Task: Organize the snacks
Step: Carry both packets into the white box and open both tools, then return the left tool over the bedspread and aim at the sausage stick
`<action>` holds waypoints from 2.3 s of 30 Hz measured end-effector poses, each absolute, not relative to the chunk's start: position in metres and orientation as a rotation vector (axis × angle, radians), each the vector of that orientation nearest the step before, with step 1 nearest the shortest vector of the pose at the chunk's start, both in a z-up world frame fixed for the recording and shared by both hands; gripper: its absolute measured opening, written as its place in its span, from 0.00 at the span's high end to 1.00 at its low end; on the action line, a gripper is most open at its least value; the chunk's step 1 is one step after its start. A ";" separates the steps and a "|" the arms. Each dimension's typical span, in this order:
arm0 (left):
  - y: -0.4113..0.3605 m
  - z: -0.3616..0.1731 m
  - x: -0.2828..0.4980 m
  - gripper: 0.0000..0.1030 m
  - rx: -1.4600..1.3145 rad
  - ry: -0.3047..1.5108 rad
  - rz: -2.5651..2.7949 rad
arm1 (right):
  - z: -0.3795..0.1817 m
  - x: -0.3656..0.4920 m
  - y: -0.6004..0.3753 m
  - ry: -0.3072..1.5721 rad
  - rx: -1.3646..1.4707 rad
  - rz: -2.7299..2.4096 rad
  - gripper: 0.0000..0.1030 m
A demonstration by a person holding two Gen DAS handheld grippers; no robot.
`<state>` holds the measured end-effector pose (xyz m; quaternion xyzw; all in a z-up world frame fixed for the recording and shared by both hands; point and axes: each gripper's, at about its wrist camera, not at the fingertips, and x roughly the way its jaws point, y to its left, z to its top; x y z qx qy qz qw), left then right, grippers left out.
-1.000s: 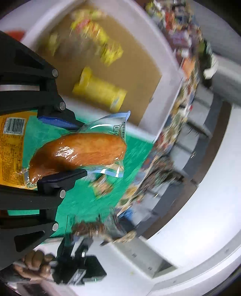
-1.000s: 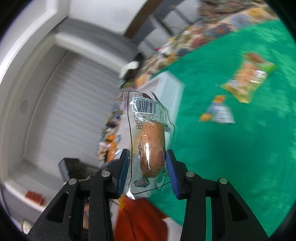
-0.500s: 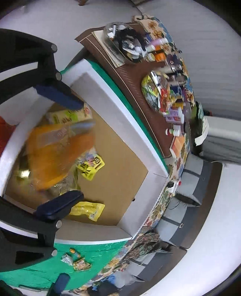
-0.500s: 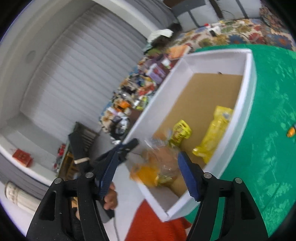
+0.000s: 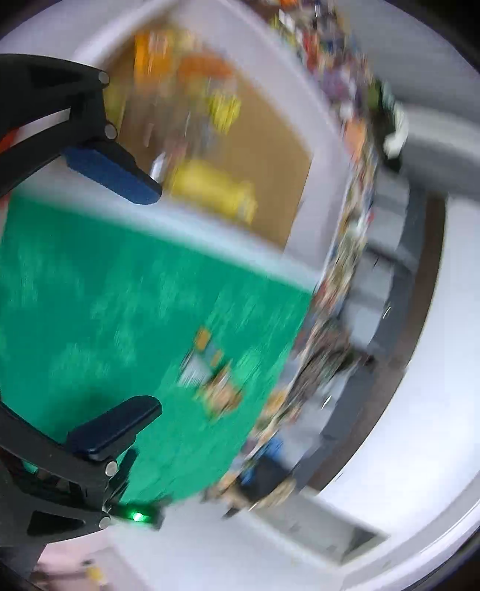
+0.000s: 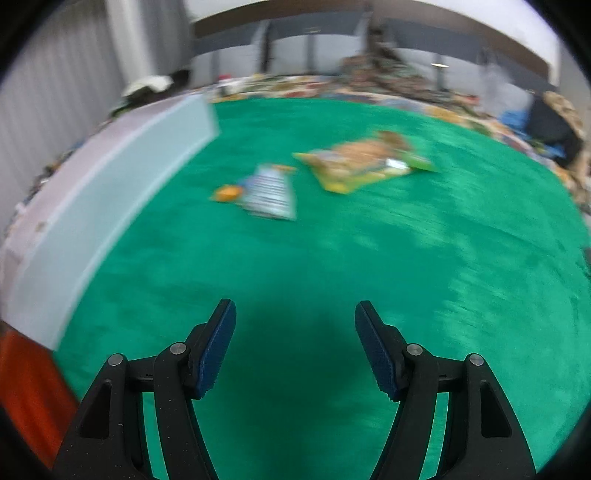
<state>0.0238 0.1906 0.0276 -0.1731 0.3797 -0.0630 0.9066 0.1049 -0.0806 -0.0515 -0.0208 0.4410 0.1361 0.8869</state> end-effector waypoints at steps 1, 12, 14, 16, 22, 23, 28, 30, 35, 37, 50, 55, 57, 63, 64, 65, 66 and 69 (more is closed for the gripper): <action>0.167 0.015 0.034 0.00 -0.352 0.831 -0.165 | -0.055 0.104 -0.096 0.912 -0.036 0.249 0.31; 0.052 -0.082 0.114 0.00 -0.109 0.977 -0.149 | -0.079 0.126 -0.136 0.895 -0.066 0.119 0.32; 0.053 -0.092 0.122 0.00 -0.065 0.954 -0.122 | -0.083 0.132 -0.139 0.880 -0.068 0.089 0.32; 0.053 -0.100 0.127 0.00 -0.046 0.939 -0.101 | -0.088 0.137 -0.144 0.883 -0.066 0.068 0.32; 0.067 -0.111 0.131 0.00 -0.049 0.930 -0.116 | -0.097 0.146 -0.159 0.904 -0.005 0.040 0.26; 0.066 -0.111 0.131 0.00 -0.043 0.930 -0.115 | -0.098 0.145 -0.158 0.905 -0.006 0.039 0.25; 0.054 -0.115 0.133 0.00 0.031 0.944 -0.081 | -0.099 0.146 -0.156 0.909 -0.012 0.026 0.22; 0.054 -0.115 0.133 0.00 0.028 0.943 -0.079 | -0.099 0.147 -0.155 0.911 -0.021 0.011 0.18; 0.054 -0.115 0.132 0.00 0.028 0.943 -0.079 | -0.101 0.148 -0.158 0.916 -0.012 -0.002 0.15; 0.054 -0.115 0.132 0.00 0.027 0.943 -0.079 | -0.101 0.148 -0.159 0.917 -0.010 -0.004 0.14; 0.054 -0.115 0.132 0.00 0.027 0.943 -0.079 | -0.101 0.148 -0.161 0.919 -0.004 -0.004 0.12; 0.054 -0.115 0.132 0.00 0.027 0.943 -0.079 | -0.101 0.149 -0.161 0.919 -0.003 -0.004 0.12; 0.055 -0.115 0.133 0.00 0.027 0.943 -0.079 | -0.101 0.149 -0.162 0.919 -0.003 -0.003 0.12; 0.055 -0.115 0.133 0.00 0.026 0.942 -0.080 | -0.101 0.149 -0.162 0.919 -0.002 -0.003 0.11; 0.055 -0.115 0.133 0.00 0.026 0.942 -0.080 | -0.101 0.149 -0.162 0.919 -0.002 -0.003 0.11; 0.055 -0.115 0.133 0.00 0.026 0.942 -0.080 | -0.101 0.149 -0.162 0.919 -0.002 -0.003 0.11; 0.055 -0.115 0.133 0.00 0.026 0.942 -0.080 | -0.102 0.149 -0.162 0.919 -0.002 -0.003 0.11; 0.055 -0.115 0.133 0.00 0.026 0.942 -0.080 | -0.101 0.149 -0.162 0.919 -0.001 -0.002 0.11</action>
